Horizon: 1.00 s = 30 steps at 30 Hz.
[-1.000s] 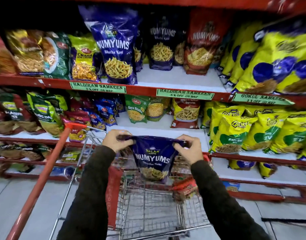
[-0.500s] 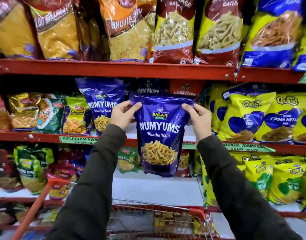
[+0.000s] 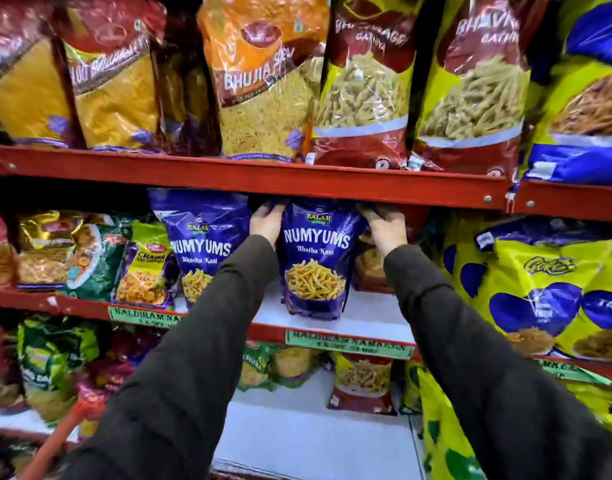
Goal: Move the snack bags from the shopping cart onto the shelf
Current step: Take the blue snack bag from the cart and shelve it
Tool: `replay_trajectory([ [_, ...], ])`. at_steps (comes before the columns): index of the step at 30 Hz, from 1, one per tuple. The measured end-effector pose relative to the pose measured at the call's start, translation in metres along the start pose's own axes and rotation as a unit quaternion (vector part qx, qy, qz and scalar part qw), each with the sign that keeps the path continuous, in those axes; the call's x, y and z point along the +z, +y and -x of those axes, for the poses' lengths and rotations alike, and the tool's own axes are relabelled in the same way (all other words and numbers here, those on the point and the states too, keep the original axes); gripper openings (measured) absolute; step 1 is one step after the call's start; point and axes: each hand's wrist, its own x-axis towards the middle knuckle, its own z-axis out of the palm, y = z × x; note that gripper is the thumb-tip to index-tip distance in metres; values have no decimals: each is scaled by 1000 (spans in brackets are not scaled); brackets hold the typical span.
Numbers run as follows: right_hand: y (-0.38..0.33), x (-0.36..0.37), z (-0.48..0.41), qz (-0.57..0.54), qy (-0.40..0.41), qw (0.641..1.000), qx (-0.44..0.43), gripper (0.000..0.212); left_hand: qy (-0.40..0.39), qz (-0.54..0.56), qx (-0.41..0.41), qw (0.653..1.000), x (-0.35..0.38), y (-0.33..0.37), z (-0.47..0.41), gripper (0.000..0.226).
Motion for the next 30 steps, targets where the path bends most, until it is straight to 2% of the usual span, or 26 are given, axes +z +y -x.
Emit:
replay_trajectory([
  [4, 10, 12, -25, -36, -26, 996, 83, 32, 33, 12, 0, 999, 7, -38, -59, 51],
  [6, 17, 15, -29, -13, -45, 991, 128, 31, 46, 6, -3, 999, 10, -27, -41, 53],
  [8, 20, 19, -30, -53, -51, 987, 142, 25, 56, -22, -1, 998, 10, -25, -35, 51],
  [11, 29, 23, -34, -65, -44, 989, 127, 35, 55, -41, 11, 998, 5, -27, -34, 66],
  [13, 41, 23, -29, -17, -39, 990, 134, 40, 51, -67, -34, 996, 5, -32, -25, 72],
  [16, 76, 18, -12, 42, -64, 978, 196, 72, 22, -17, -139, 990, 2, -53, -2, 83],
  [18, 103, 14, -2, 40, -86, 964, 247, 83, -2, 4, -154, 988, -6, -77, 7, 94],
  [22, 124, 16, 19, -37, -104, 951, 289, 73, -35, 7, -153, 988, -19, -109, 15, 72],
  [27, 122, 16, 41, -51, -116, 957, 260, 65, -70, 40, -135, 988, -26, -111, 25, 54],
  [30, 114, 12, 55, -52, -127, 962, 236, 52, -73, 49, -109, 990, -33, -113, 34, 49],
])
